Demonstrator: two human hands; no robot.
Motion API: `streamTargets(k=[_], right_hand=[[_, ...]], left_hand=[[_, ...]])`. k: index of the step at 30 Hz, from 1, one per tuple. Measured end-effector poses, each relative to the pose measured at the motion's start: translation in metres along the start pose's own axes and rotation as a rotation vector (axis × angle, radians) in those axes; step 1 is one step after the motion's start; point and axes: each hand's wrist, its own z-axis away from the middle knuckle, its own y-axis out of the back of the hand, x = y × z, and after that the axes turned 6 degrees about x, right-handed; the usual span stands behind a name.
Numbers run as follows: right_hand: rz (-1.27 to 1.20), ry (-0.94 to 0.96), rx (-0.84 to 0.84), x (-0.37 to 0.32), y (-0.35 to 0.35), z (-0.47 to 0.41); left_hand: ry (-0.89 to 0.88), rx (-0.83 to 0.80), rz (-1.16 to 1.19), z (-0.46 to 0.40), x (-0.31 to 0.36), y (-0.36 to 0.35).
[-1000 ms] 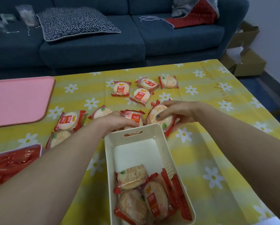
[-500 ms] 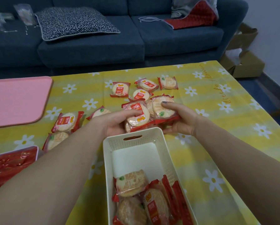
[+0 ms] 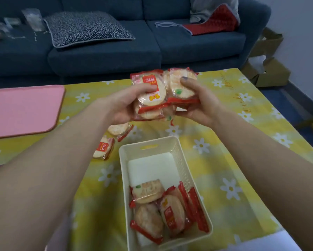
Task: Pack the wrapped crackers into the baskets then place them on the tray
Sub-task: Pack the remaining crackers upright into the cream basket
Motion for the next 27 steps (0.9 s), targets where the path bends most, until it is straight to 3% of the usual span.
streamTargets(k=[3, 8, 12, 14, 17, 22, 27], right_hand=[[-0.019, 0.032, -0.024, 0.004, -0.011, 0.040], [0.132, 0.027, -0.030, 0.059, -0.005, 0.103], [0.302, 0.072, -0.038, 0.086, 0.004, 0.141], [0.475, 0.106, -0.037, 0.093, 0.009, 0.150], [0.922, 0.182, -0.030, 0.095, 0.004, 0.157], [1.176, 0.317, -0.019, 0.082, -0.006, 0.158], [1.283, 0.293, 0.023, 0.087, -0.021, 0.145]], left_hand=[[-0.037, -0.009, -0.027, 0.044, -0.002, 0.003], [0.008, -0.008, -0.170, 0.092, -0.077, 0.011], [-0.096, -0.054, -0.433, 0.113, -0.121, 0.027], [-0.173, -0.082, -0.636, 0.118, -0.129, 0.031], [-0.350, -0.085, -0.899, 0.116, -0.132, 0.033], [-0.424, 0.073, -0.849, 0.108, -0.146, 0.033], [-0.517, 0.247, -1.030, 0.095, -0.146, 0.024]])
